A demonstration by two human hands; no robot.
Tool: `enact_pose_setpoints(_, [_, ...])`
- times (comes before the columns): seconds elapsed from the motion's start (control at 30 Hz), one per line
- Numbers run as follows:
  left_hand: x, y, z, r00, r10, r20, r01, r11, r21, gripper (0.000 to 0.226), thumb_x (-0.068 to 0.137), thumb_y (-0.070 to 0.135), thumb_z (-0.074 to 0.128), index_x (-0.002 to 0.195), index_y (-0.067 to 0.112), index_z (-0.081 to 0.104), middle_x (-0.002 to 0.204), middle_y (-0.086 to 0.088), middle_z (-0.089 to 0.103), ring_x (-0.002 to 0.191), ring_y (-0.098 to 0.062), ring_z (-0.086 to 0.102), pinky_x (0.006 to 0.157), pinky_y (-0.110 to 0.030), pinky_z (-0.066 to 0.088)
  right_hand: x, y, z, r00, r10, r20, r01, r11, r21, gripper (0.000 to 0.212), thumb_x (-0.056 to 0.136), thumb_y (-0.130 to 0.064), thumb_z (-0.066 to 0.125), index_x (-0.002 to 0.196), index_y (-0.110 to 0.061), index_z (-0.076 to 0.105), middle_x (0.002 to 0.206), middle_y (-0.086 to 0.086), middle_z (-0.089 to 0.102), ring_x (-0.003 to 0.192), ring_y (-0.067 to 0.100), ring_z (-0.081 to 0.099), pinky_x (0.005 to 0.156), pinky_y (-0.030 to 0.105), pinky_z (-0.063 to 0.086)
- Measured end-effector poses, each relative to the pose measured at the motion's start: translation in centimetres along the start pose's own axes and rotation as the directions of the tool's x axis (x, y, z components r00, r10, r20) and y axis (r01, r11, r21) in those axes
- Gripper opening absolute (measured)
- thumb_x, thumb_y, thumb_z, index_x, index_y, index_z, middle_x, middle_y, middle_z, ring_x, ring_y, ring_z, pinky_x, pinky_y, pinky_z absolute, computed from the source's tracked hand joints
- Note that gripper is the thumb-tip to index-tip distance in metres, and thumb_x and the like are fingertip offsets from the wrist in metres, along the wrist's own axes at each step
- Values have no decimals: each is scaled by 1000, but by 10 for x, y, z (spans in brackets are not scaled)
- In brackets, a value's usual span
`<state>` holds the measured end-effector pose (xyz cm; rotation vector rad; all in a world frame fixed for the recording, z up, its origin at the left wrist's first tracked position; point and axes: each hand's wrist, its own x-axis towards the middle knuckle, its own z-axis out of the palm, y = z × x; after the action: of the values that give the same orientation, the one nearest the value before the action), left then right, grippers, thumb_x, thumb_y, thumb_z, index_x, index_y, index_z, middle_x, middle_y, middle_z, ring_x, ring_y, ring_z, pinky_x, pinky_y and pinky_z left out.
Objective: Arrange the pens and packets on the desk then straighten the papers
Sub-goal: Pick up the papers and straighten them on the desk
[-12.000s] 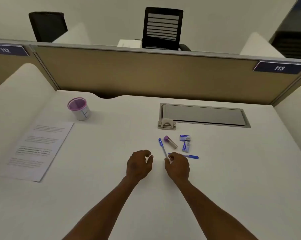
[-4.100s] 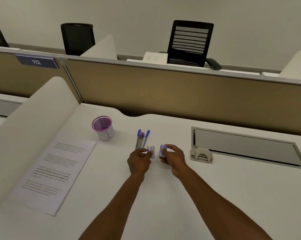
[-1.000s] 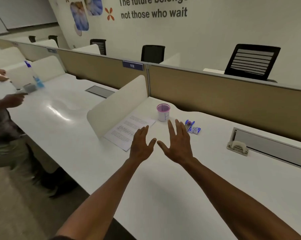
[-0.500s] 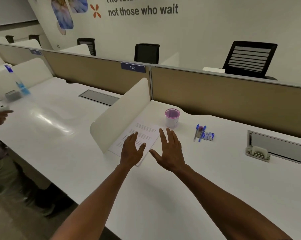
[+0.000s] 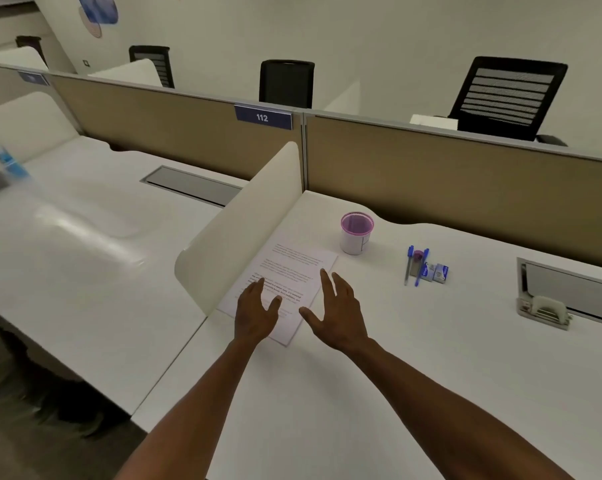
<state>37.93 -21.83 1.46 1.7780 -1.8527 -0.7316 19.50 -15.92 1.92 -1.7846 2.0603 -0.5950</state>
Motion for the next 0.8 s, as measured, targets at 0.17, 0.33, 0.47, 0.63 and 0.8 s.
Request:
enact_pose_setpoints(0.17, [24,-18,-2,998,-30,50,28,999,43,65,95,36,59,150,10,35,153,-12,41,143,-27,34,117,-43,31,11,-4,22,997,-13,74,15,1000,-26,95,85,-72,45,157,-25,4,165,9,15,150,29,16,117,46,25])
enact_pose_setpoints(0.33, [46,-34,-4,994,-44,101,30,990,135,64,97,37,54,151,11,32,154,-15,37,144,-30,30,117,-47,31,23,-9,40,984,-22,175,37,996,-81,93,87,-69,48,157,-22,9,164,10,15,150,30,17,117,47,26])
enact_pose_setpoints(0.47, [60,-43,-7,991,-96,92,77,979,189,65,98,40,51,152,13,30,158,-15,29,147,-30,23,119,-44,24,29,-12,51,957,-20,289,61,989,-134,95,85,-66,54,157,-23,9,165,11,13,150,31,15,117,47,26])
enact_pose_setpoints(0.63, [74,-48,-7,993,-81,89,59,971,230,64,98,41,49,152,13,30,157,-14,31,146,-29,27,119,-43,26,29,-12,61,951,-22,310,85,978,-191,97,83,-65,58,157,-26,10,164,10,15,149,31,17,117,47,26])
enact_pose_setpoints(0.8, [82,-47,-4,979,-151,135,108,954,280,67,98,45,47,152,11,28,157,-17,30,143,-34,30,116,-45,27,31,-8,66,950,-17,310,95,967,-238,95,81,-67,57,156,-25,16,164,10,16,149,32,16,116,46,25])
